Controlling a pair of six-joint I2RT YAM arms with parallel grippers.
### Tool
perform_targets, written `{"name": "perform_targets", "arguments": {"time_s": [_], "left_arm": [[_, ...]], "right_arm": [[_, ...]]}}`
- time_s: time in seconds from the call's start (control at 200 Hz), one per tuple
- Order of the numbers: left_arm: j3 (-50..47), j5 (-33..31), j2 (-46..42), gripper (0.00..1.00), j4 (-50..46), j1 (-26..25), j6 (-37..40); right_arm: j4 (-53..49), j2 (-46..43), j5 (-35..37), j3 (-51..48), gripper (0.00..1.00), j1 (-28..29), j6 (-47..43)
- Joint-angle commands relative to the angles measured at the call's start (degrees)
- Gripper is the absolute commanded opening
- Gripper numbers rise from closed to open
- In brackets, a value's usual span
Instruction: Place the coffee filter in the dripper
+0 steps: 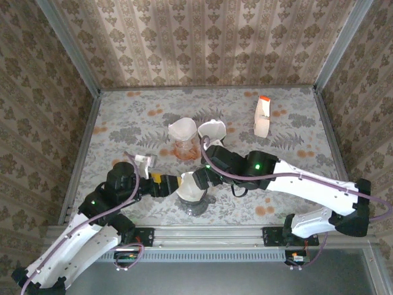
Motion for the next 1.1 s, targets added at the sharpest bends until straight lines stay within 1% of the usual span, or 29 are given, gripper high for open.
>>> {"name": "perform_targets", "arguments": {"time_s": [0.0, 0.08, 0.25, 0.345, 0.42, 0.49, 0.535, 0.66, 0.76, 0.87, 1.0, 1.095], "left_arm": [[1.87, -2.74, -0.91, 1.00, -2.28, -0.26, 1.47], [2.23, -5.81, -1.91, 1.00, -4.12, -0.33, 1.90], [2.22, -8.31, -3.08, 0.99, -5.38, -0.05, 1.37], [2.06, -11.05, -3.47, 0.93, -8.93, 0.16, -0.23], [1.67, -13.50, -3.71, 0.83, -13.92, 0.70, -1.84], [0.57, -13.61, -4.04, 0.76, -17.55, 1.74, -2.94], [-0.45, -12.89, -4.54, 0.74, -19.12, 2.54, -3.94], [-4.36, -10.21, -6.75, 0.73, -20.76, 4.46, -7.51], [-9.23, -6.41, -7.31, 0.73, -16.89, 4.85, -9.80], [-14.71, -1.51, -5.91, 0.74, -6.69, 4.76, -13.11], [-17.01, 0.13, -1.94, 0.74, 0.27, 3.92, -14.23], [-16.95, -0.02, 2.31, 0.74, 4.39, 1.76, -14.07]], "right_arm": [[1.02, -1.27, 2.82, -1.02, 1.00, 0.31, -0.56], [2.71, -3.03, 3.65, -3.14, 1.00, 0.23, -0.93], [8.32, -8.77, 4.42, -8.97, 1.00, 0.25, -1.01], [7.78, -10.40, 5.74, -10.15, 1.00, 0.22, -0.44], [6.47, -11.34, 7.53, -10.56, 1.00, 0.22, 0.35], [6.42, -12.68, 8.50, -11.49, 1.00, 0.22, 0.53], [6.84, -13.85, 9.11, -12.41, 1.00, 0.22, 0.75], [8.26, -16.91, 10.76, -14.50, 1.00, 0.14, 1.02], [8.75, -18.66, 11.75, -15.56, 1.00, 0.06, 0.96], [8.94, -19.88, 12.39, -16.36, 1.00, 0.05, 1.19], [8.98, -21.27, 12.95, -17.10, 1.00, 0.00, 1.41], [8.97, -22.38, 13.56, -17.70, 1.00, -0.04, 1.59]]}}
